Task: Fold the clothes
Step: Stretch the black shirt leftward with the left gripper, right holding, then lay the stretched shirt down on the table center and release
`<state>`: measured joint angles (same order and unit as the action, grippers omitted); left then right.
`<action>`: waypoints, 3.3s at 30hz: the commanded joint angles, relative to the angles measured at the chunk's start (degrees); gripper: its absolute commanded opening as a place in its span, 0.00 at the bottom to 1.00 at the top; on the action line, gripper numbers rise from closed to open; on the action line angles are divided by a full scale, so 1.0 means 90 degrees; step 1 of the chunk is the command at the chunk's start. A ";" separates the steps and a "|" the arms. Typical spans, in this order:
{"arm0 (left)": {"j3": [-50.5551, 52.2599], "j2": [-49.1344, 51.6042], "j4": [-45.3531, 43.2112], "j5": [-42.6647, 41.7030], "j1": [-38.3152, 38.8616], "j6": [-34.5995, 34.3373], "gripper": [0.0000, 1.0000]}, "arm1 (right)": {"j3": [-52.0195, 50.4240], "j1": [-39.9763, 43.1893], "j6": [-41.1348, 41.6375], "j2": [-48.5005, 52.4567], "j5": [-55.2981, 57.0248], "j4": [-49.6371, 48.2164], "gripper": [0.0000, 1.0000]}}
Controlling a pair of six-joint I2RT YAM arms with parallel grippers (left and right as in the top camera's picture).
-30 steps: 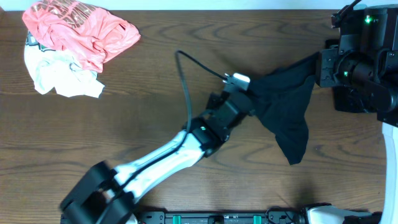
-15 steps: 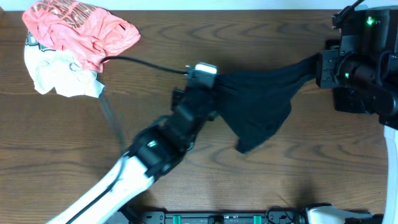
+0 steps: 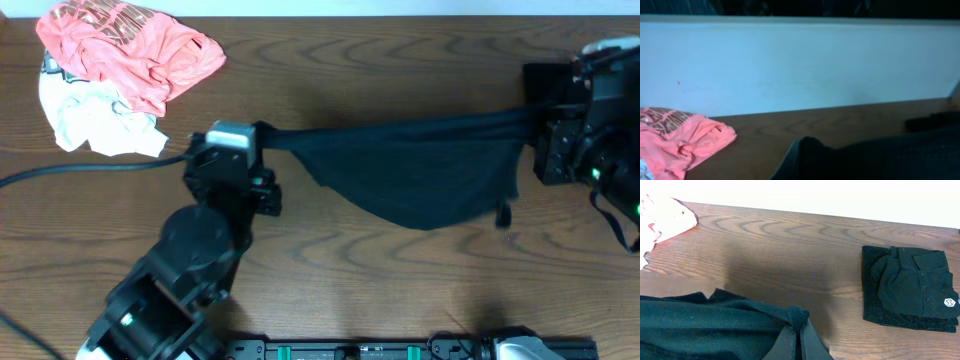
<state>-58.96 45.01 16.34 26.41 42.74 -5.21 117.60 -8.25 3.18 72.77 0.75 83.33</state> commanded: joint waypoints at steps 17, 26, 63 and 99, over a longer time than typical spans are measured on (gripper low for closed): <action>-0.0619 -0.0661 0.0085 0.0211 0.0539 0.0124 0.06 | 0.0100 0.0051 -0.0005 -0.0743 -0.0452 0.0306 0.01; -0.0619 -0.0243 0.0092 0.0444 0.0617 0.0129 0.06 | 0.0087 0.0051 -0.0007 -0.0231 -0.0444 0.0313 0.01; -0.0619 0.6154 -0.4121 0.0396 -0.1919 0.0386 0.06 | 0.0087 0.0398 -0.0126 0.5178 -0.0109 -0.3240 0.01; -0.0619 0.5833 -0.1467 -0.0763 -0.2283 -0.0197 0.98 | 0.0102 0.0736 -0.0284 0.5685 -0.0806 -0.2824 0.99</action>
<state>-63.64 101.25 0.10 25.98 23.57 -3.84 117.80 -2.15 -0.21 126.78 -2.81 56.23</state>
